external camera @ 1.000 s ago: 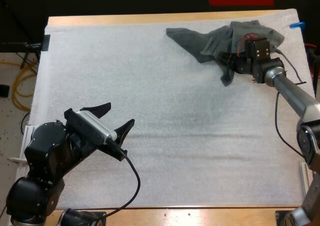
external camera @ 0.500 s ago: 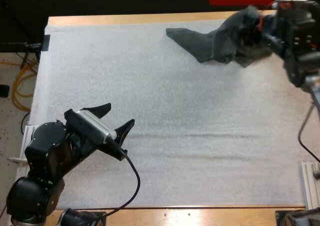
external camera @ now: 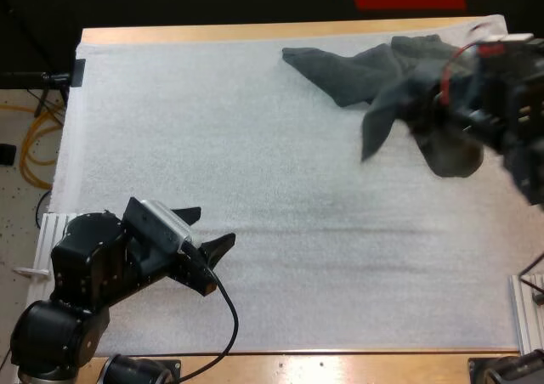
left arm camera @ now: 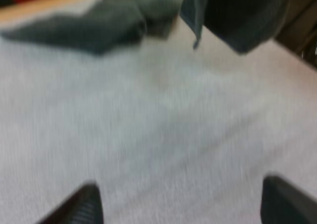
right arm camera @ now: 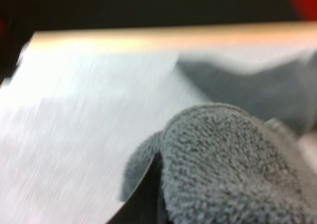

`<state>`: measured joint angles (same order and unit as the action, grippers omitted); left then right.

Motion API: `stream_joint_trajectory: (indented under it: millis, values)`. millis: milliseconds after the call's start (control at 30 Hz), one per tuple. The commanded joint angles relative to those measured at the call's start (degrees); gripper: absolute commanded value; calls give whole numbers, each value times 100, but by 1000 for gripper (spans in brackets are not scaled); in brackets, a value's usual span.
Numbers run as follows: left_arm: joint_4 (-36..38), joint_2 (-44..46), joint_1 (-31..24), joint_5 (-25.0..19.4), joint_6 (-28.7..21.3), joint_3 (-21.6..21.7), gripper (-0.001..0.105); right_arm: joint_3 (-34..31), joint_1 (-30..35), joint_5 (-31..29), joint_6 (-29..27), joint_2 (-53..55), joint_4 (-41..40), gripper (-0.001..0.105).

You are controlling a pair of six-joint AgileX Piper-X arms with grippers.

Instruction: Pick towel from pile fold and stack

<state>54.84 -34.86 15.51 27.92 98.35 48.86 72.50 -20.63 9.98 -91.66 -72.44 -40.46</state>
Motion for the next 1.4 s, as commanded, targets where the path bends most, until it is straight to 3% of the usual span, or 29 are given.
stream_joint_trajectory:
  millis: [0,200,400,600,833,933,1000,1100,1367]
  values:
    - [134,-12,28,65,-9,33,65,-106,-256,54,129,-74,142,1]
    - [295,-12,28,65,-61,33,65,-199,-1520,245,433,-422,645,1]
    - [549,-12,28,-151,-238,33,65,-538,-2248,20,81,-677,142,1]
    - [548,-12,28,-341,-317,33,65,-1528,-1695,-115,456,-1410,328,1]
    - [536,-12,28,-341,-330,33,65,-1579,-866,-47,489,-2011,197,4]
    - [536,-12,28,-341,-330,33,65,-1579,-563,224,489,-2033,197,25]
    - [536,-12,28,-341,-345,33,65,-1513,-368,561,489,-2033,119,54]
    - [536,-12,28,-341,-345,33,65,-1304,-205,700,287,-1970,-273,83]
    - [555,-12,28,-341,-345,33,65,-1218,-183,241,-271,-974,-1364,85]
